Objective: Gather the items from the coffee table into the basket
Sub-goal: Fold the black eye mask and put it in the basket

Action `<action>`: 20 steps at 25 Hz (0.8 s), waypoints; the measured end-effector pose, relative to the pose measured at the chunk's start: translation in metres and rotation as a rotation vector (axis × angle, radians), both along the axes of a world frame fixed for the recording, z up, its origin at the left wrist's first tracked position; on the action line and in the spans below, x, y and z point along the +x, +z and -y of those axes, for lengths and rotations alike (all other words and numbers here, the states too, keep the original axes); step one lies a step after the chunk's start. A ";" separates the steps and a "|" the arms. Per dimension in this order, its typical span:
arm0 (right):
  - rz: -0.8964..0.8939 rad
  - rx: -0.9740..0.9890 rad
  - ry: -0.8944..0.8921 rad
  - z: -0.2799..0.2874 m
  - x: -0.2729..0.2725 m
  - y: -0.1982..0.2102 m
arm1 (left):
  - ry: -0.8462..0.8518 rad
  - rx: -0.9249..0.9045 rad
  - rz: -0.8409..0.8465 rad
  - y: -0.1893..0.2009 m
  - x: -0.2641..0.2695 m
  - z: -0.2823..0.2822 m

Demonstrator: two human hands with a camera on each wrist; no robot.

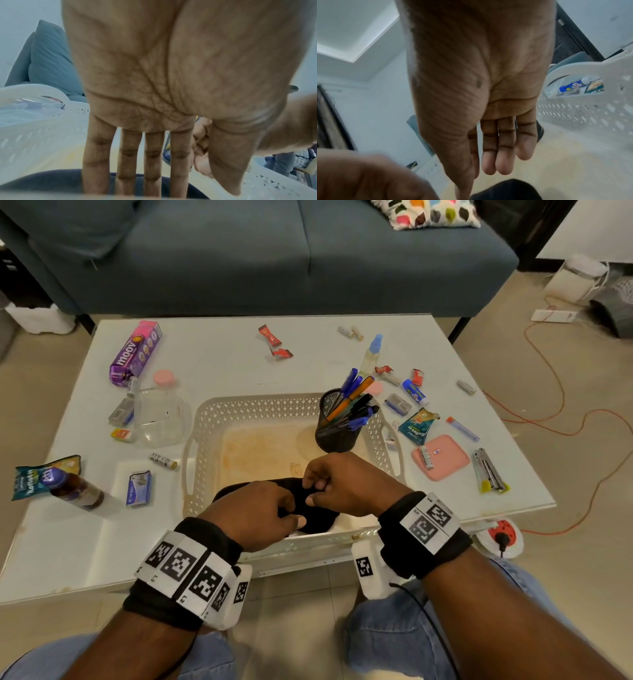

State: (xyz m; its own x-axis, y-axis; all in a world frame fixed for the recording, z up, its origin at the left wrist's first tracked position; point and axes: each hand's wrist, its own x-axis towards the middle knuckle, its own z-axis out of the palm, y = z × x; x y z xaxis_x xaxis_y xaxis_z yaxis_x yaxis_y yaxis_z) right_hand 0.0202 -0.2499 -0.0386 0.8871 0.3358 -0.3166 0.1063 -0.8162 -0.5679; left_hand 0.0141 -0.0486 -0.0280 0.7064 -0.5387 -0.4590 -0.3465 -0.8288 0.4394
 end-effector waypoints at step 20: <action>0.192 -0.025 -0.590 0.141 0.198 0.048 | -0.021 -0.177 -0.174 0.007 -0.004 0.011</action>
State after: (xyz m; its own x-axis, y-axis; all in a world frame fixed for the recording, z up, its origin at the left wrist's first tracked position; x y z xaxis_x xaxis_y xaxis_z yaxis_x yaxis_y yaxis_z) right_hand 0.2181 -0.3908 0.0098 0.9630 -0.2337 -0.1345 -0.2683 -0.7813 -0.5636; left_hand 0.0099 -0.0595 -0.0210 0.6125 -0.6355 -0.4700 -0.2692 -0.7268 0.6319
